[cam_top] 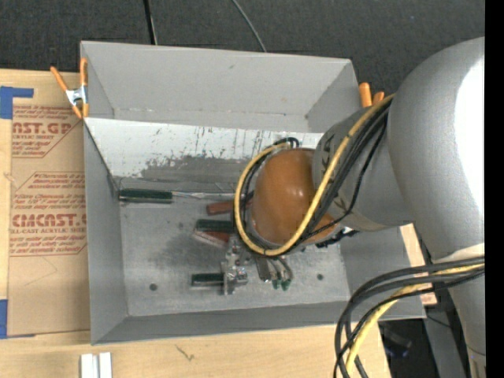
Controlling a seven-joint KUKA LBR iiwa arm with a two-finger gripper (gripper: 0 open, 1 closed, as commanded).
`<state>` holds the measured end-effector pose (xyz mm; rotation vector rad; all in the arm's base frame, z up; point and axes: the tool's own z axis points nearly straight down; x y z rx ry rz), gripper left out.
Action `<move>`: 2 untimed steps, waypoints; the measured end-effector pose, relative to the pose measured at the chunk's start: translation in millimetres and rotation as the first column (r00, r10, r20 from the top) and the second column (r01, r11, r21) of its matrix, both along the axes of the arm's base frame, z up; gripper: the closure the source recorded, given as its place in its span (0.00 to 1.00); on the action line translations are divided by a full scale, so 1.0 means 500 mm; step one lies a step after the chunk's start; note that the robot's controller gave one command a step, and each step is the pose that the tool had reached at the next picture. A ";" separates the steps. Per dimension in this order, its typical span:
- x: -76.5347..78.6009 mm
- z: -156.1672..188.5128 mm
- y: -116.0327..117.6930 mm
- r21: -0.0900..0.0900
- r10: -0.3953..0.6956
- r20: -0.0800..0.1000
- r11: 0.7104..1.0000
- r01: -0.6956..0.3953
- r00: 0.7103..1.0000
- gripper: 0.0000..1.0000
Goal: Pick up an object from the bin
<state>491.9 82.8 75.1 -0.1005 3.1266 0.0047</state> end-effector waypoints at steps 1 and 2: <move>-0.002 0.007 0.000 -0.001 0.000 -0.004 1.000 0.000 1.000 1.00; -0.007 0.030 -0.001 -0.002 0.000 -0.013 1.000 0.000 1.000 1.00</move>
Offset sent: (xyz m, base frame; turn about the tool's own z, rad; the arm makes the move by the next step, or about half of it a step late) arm 0.0001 0.0000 0.0112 0.0000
